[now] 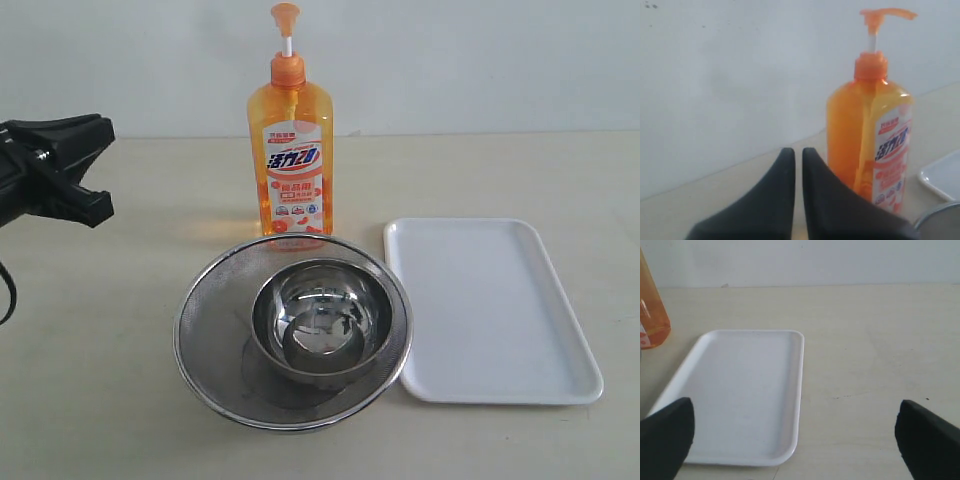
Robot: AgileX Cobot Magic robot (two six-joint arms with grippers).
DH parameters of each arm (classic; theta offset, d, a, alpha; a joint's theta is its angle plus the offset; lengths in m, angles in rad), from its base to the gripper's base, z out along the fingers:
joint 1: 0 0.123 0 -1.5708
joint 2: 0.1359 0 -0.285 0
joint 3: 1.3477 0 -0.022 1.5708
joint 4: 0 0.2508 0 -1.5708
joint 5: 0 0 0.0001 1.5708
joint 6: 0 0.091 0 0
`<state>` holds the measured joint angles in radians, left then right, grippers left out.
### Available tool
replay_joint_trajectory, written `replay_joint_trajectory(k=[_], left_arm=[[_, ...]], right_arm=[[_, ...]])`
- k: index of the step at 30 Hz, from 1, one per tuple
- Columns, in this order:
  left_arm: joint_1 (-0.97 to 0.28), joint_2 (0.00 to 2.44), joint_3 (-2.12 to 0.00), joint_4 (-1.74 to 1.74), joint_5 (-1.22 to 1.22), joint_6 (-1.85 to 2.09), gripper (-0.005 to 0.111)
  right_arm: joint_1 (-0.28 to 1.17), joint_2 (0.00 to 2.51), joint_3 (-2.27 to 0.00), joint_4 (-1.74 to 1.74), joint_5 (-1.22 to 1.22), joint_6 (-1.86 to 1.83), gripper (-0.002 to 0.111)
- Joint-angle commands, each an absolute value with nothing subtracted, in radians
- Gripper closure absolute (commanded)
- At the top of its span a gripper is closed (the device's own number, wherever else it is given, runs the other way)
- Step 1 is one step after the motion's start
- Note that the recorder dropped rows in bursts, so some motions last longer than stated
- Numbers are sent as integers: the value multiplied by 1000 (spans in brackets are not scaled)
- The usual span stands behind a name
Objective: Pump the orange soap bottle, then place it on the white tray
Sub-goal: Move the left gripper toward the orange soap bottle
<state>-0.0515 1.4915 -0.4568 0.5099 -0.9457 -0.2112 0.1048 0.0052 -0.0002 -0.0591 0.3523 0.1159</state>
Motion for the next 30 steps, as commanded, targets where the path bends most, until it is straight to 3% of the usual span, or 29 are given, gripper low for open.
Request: replay_joint_trajectory(k=[1, 13, 21, 30], left_arm=[[23, 1589, -530, 776, -1067, -378, 102], [43, 1887, -930, 1236, -1194, -622, 102], [158, 1995, -1130, 1464, -1221, -812, 102], [101, 1997, -1149, 1313, -1221, -722, 100]], right_arm=[[102, 0, 0, -58, 341, 114, 3], [102, 0, 0, -58, 348, 114, 3], [102, 0, 0, -58, 348, 114, 3], [102, 0, 0, -58, 348, 114, 3]])
